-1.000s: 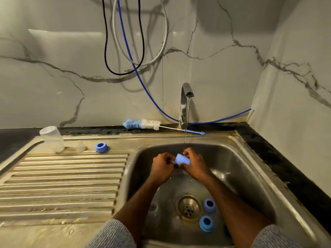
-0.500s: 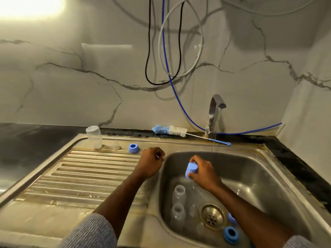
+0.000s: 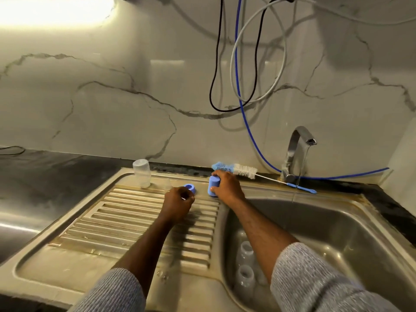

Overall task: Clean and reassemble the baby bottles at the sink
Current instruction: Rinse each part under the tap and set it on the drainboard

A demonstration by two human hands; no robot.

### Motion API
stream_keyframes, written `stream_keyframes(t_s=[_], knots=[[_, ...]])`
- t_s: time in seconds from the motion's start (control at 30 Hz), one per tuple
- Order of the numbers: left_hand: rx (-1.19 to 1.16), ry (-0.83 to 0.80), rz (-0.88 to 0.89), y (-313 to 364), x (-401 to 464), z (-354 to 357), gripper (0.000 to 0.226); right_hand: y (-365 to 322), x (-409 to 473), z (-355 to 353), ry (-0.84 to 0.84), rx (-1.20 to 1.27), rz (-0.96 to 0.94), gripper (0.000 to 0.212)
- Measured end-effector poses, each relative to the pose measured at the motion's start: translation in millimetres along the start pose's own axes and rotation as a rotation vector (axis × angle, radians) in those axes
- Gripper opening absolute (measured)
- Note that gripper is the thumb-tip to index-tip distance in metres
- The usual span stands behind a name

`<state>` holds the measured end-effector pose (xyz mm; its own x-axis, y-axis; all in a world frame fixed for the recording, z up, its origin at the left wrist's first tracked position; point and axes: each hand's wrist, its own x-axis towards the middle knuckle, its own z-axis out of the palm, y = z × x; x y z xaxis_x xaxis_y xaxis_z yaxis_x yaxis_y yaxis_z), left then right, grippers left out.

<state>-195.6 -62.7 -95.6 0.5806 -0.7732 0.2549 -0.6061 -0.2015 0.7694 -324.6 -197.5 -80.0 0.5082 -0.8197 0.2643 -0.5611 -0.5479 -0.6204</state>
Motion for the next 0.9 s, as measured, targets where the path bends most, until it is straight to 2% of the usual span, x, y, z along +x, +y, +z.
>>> stream_keyframes(t_s=[0.1, 0.23, 0.27, 0.37, 0.4, 0.47, 0.57, 0.63, 0.7, 0.77, 0.9], knots=[[0.002, -0.004, 0.015, 2.0, 0.3, -0.4, 0.006, 2.7, -0.3, 4.8, -0.038, -0.023, 0.026, 0.062], [-0.002, -0.019, 0.057, 7.0, -1.6, 6.1, 0.007, 9.1, -7.5, -1.8, -0.052, 0.066, 0.036, 0.078], [-0.001, -0.031, 0.064, 9.3, -2.7, 10.3, 0.007, 13.1, -11.7, -5.5, -0.015, 0.095, 0.037, 0.071], [-0.031, -0.064, 0.098, 16.8, -7.9, 26.4, 0.006, 37.7, -34.0, -19.4, 0.116, 0.048, -0.036, 0.026], [-0.037, -0.072, 0.115, 20.8, -9.6, 31.4, 0.005, 49.1, -43.3, -26.0, 0.110, 0.008, -0.064, 0.025], [-0.070, -0.097, 0.132, 28.9, -12.9, 43.6, 0.005, 77.0, -65.2, -40.5, -0.059, -0.041, -0.089, 0.032], [-0.094, -0.130, 0.171, 40.9, -17.0, 61.8, 0.006, 113.0, -96.3, -56.2, -0.462, -0.160, -0.037, 0.031], [-0.106, -0.150, 0.186, 50.4, -19.2, 73.9, 0.007, 126.8, -111.1, -54.5, -0.573, -0.231, -0.014, 0.042], [-0.150, -0.152, 0.164, 60.9, -21.2, 88.0, 0.009, 133.8, -121.6, -44.3, -0.587, -0.265, -0.002, 0.049], [-0.209, -0.148, 0.106, 71.2, -24.4, 101.2, 0.009, 136.2, -126.1, -34.4, -0.578, -0.266, 0.022, 0.046], [-0.213, -0.158, 0.092, 83.4, -30.8, 128.6, 0.008, 139.4, -118.6, -45.8, -0.371, -0.085, 0.072, 0.008]])
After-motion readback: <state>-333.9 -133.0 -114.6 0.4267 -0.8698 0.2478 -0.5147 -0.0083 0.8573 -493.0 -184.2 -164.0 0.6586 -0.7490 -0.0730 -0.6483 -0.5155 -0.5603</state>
